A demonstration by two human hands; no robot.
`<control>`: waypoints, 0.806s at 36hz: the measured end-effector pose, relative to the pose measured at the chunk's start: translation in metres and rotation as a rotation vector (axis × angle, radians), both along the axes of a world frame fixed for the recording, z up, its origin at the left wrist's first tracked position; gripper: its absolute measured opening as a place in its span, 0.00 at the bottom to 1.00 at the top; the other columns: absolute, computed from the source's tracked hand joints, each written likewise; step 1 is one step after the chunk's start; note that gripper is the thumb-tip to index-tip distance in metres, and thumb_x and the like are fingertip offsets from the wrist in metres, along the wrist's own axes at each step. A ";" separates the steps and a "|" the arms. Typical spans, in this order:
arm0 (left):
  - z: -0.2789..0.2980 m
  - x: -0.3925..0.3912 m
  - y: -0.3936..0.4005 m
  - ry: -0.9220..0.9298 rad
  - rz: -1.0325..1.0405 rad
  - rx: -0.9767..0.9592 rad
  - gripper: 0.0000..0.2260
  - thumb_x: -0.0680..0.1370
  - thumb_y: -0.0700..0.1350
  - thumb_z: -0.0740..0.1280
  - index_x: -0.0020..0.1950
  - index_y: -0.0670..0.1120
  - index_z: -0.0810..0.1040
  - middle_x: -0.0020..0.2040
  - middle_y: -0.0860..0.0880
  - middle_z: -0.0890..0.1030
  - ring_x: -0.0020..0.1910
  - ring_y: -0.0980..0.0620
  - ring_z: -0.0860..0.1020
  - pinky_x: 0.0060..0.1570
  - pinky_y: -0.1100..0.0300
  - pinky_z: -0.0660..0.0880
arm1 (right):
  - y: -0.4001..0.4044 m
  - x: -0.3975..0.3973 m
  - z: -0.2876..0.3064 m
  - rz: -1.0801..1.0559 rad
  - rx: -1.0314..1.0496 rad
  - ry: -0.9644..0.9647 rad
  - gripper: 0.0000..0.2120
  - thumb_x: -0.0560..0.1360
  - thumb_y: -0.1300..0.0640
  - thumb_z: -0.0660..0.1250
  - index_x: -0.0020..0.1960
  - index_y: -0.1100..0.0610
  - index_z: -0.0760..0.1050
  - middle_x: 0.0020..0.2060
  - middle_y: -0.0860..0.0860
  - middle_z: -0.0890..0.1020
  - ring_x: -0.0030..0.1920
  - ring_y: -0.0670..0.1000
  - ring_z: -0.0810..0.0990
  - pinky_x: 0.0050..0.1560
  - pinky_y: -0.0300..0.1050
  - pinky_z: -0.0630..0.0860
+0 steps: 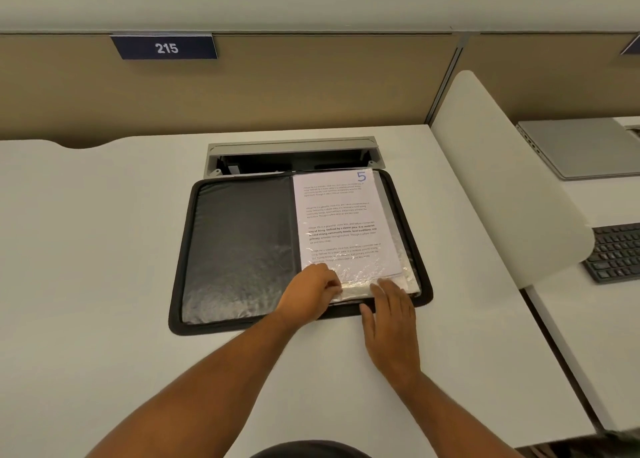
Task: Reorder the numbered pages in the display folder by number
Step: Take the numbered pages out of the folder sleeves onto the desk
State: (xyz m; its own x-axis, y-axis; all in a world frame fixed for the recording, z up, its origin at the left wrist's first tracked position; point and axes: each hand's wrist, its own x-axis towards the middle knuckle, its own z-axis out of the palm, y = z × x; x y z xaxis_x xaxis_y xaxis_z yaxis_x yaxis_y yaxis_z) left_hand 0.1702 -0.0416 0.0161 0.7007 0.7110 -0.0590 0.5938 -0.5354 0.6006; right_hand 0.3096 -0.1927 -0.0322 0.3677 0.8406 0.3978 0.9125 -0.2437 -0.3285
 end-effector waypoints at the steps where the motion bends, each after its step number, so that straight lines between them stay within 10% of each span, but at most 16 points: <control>1: 0.001 0.000 0.001 -0.002 0.007 -0.020 0.06 0.80 0.46 0.68 0.49 0.49 0.85 0.46 0.53 0.80 0.45 0.55 0.76 0.48 0.60 0.75 | -0.001 -0.002 0.000 0.012 0.016 -0.001 0.20 0.83 0.50 0.61 0.67 0.62 0.76 0.65 0.58 0.78 0.67 0.58 0.76 0.67 0.58 0.75; 8: 0.004 -0.001 0.001 -0.071 0.118 -0.138 0.09 0.84 0.45 0.64 0.55 0.46 0.84 0.49 0.55 0.80 0.46 0.57 0.76 0.52 0.63 0.75 | -0.001 -0.015 -0.001 0.170 0.047 -0.115 0.18 0.84 0.50 0.60 0.62 0.61 0.81 0.57 0.57 0.83 0.60 0.57 0.81 0.63 0.53 0.78; 22: 0.003 -0.007 -0.007 -0.176 0.165 -0.061 0.06 0.83 0.46 0.62 0.46 0.51 0.73 0.46 0.56 0.75 0.43 0.56 0.75 0.44 0.56 0.77 | 0.026 -0.015 0.001 0.314 -0.133 -0.116 0.27 0.86 0.48 0.51 0.79 0.61 0.64 0.78 0.57 0.66 0.79 0.55 0.63 0.78 0.55 0.64; 29: -0.012 -0.024 -0.014 -0.186 0.183 -0.020 0.04 0.84 0.48 0.63 0.59 0.53 0.73 0.56 0.57 0.74 0.54 0.58 0.74 0.55 0.64 0.73 | 0.039 -0.010 -0.003 0.287 -0.262 -0.137 0.29 0.87 0.44 0.45 0.80 0.59 0.63 0.78 0.57 0.66 0.79 0.57 0.64 0.78 0.55 0.62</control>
